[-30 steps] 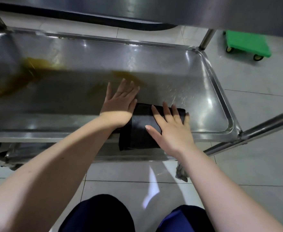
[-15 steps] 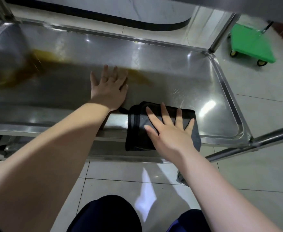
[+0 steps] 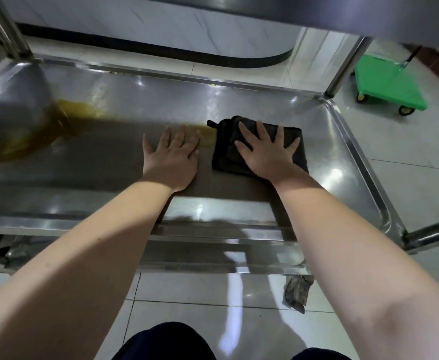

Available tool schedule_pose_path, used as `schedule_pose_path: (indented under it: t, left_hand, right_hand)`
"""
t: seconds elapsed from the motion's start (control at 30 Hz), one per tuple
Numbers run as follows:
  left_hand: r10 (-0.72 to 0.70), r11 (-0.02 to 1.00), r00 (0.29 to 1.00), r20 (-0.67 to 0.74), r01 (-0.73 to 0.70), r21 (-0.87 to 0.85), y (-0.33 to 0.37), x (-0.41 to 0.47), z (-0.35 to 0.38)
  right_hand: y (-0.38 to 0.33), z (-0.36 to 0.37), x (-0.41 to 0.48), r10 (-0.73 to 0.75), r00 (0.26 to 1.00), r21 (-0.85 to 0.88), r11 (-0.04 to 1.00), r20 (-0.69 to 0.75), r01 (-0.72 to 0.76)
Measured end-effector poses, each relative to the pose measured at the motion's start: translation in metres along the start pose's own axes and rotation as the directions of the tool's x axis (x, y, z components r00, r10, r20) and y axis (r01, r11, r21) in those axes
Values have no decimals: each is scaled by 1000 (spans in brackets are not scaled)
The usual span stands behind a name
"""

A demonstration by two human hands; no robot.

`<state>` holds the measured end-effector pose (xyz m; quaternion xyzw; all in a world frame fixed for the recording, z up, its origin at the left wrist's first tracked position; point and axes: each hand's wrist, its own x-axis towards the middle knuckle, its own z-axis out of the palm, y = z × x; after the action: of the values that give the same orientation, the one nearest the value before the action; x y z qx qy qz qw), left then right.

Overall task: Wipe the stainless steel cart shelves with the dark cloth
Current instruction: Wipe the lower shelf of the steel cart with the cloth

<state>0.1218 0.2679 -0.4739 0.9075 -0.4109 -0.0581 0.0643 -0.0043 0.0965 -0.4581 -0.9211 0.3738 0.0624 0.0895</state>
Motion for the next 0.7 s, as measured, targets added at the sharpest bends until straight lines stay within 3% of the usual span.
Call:
schedule_pose_path:
  t: [0.17,0.27,0.53,0.7]
  left_hand:
    - [-4,1000,1000,-25,4,-16,1,-1,1]
    - [11,1000,999,-38,-12,-20,1,-3,3]
    - [22,999,998,-52,-24,-42,-3,-2,6]
    - [0,998,998,-68,-3,-57,-4,-2,6]
  right_hand:
    - [-2,13,-115,-158,977,-40,985,145,166]
    - [1,15,-141,-203,969,-64,975,138,213]
    - [-17,-2,41,24,1000,-14,1000,-13,-24]
    - [-22,-4,57,5,1000,-22,1000,-21,-6]
